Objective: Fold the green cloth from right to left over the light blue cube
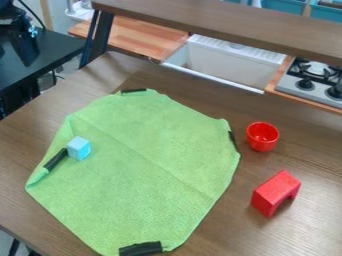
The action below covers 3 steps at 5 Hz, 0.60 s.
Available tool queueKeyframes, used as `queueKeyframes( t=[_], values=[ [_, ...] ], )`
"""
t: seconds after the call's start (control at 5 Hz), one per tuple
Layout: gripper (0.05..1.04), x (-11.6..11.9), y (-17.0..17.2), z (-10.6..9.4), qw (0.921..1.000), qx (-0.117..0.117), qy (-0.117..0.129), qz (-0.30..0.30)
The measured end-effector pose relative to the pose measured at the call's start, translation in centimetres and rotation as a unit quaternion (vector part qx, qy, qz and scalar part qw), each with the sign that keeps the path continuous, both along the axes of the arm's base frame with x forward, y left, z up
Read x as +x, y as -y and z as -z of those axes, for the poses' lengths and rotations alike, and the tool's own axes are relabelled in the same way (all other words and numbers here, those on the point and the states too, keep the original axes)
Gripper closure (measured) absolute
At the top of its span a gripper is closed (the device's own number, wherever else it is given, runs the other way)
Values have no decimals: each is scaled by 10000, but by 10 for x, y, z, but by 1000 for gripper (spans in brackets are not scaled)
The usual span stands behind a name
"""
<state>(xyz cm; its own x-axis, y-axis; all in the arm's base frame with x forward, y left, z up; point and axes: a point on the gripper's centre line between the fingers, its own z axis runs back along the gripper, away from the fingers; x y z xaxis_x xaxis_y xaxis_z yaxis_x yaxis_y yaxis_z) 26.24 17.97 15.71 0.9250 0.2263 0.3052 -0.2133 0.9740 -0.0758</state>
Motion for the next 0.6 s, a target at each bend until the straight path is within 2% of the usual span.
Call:
queueKeyframes(
  t=[0.2, 0.6],
  values=[
    [84, 0, 0, 9, 9999, -99, -117, 0],
    [84, 0, -1, 11, 9999, -62, -126, -44]
  ],
)
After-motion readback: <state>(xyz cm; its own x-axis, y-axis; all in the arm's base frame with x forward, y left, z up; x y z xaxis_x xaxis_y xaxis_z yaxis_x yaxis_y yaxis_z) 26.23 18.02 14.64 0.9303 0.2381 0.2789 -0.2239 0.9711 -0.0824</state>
